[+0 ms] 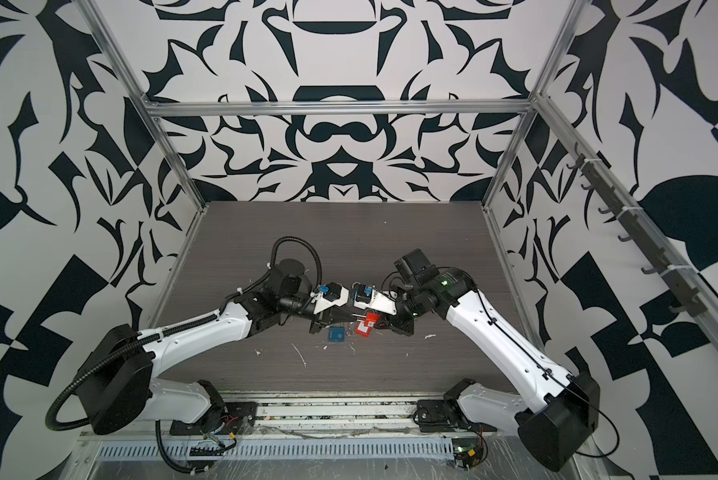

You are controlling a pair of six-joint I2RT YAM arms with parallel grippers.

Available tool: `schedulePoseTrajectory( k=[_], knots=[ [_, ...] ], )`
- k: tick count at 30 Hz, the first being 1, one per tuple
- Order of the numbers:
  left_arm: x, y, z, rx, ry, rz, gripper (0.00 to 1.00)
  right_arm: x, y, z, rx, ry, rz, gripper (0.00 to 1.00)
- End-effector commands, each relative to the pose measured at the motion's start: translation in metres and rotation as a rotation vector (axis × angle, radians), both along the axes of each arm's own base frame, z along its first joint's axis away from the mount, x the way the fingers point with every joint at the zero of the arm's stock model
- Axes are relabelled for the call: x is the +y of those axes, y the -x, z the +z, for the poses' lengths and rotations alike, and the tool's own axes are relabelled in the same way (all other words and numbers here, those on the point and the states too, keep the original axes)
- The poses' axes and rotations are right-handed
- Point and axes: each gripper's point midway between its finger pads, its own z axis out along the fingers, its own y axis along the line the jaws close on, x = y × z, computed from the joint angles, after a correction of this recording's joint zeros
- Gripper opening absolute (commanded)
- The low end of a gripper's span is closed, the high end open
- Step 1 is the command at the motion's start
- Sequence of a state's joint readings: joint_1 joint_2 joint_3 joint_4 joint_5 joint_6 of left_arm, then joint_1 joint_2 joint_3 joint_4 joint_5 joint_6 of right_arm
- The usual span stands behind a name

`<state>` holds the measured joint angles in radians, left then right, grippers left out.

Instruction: Lock with the key

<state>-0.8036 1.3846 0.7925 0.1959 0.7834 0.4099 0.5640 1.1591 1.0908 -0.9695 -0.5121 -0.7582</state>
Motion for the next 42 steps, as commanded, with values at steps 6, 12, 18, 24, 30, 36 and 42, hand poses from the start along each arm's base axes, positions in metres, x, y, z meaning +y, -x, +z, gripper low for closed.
schedulePoseTrajectory(
  k=[6, 12, 18, 24, 30, 36, 42],
  knots=[
    [-0.017, 0.016, 0.010, -0.017, 0.078, -0.077, 0.00, 0.057, -0.032, 0.067, -0.287, -0.355, 0.081, 0.05],
    [-0.009, 0.006, 0.013, 0.021, 0.089, -0.047, 0.00, 0.047, -0.029, 0.062, -0.266, -0.288, 0.068, 0.24],
    [0.011, -0.012, 0.027, 0.021, 0.099, -0.021, 0.00, 0.012, -0.009, 0.054, -0.209, -0.119, 0.006, 0.52],
    [0.013, -0.011, 0.030, -0.004, 0.069, -0.045, 0.00, -0.018, 0.002, 0.060, -0.237, -0.037, -0.074, 0.50],
    [0.013, -0.008, 0.032, -0.006, 0.070, -0.058, 0.00, -0.034, -0.001, 0.036, -0.199, 0.068, -0.129, 0.41],
    [0.012, -0.007, 0.034, 0.000, 0.075, -0.069, 0.00, -0.032, -0.011, 0.019, -0.164, 0.076, -0.170, 0.38],
    [0.012, -0.008, 0.035, -0.008, 0.075, -0.060, 0.00, -0.021, -0.007, 0.006, -0.091, 0.042, -0.152, 0.33]
  ],
)
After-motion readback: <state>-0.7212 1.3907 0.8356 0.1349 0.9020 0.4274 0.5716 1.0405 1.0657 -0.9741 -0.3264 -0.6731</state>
